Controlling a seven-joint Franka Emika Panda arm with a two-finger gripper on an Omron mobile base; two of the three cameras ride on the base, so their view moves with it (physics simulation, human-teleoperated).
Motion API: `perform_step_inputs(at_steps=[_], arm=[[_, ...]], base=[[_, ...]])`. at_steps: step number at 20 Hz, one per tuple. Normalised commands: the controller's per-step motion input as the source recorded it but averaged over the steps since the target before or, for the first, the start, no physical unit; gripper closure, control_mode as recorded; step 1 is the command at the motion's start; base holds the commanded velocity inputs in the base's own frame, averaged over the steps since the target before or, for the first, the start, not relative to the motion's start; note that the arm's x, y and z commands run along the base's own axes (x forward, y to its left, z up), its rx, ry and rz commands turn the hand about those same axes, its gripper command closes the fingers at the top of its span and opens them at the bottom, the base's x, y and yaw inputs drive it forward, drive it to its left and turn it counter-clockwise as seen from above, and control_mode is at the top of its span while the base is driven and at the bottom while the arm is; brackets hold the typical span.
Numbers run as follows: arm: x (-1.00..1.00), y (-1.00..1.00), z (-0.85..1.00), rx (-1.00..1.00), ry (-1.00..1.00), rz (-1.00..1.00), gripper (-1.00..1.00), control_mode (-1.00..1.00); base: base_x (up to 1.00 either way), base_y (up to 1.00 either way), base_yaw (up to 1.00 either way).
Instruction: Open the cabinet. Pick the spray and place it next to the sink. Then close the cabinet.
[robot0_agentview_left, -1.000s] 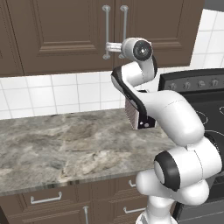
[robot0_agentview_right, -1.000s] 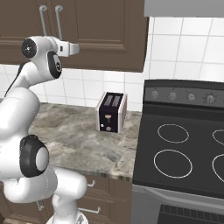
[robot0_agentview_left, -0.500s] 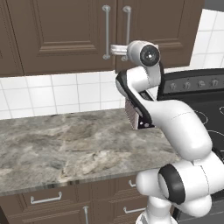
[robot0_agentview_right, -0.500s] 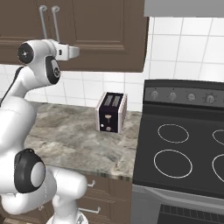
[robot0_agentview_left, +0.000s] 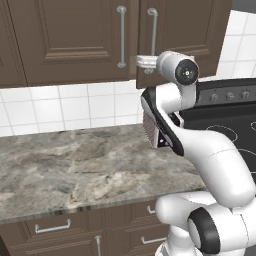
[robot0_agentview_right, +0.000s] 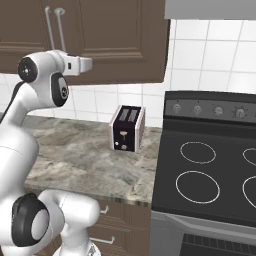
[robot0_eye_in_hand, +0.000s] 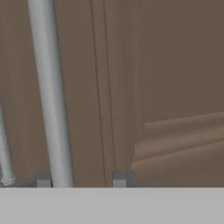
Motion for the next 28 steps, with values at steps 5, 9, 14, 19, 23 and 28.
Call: perform_step_inputs(at_steps=[5,9,14,19,23,28], arm=[[-0.27,-0.58,0.09,0.00,0.00,0.00,1.00,-1.00],[-0.36,-0.86,0.01,0.00,0.05,0.00,1.00,-1.00],[-0.37,-0.87,0.00,0.00,0.10,0.01,1.00,-1.00],[-0.09,-0.88,-0.01,0.00,0.13,0.18,1.00,-1.00],[0.22,-0.74,-0.07,0.00,0.01,0.38,1.00,-1.00],[0.27,-0.80,-0.03,0.00,0.00,0.40,1.00,-1.00]], base=[[0.00,0.00,0.00],[0.00,0.00,0.00],[0.00,0.00,0.00],[0.00,0.00,0.00],[0.00,0.00,0.00],[0.00,0.00,0.00]])
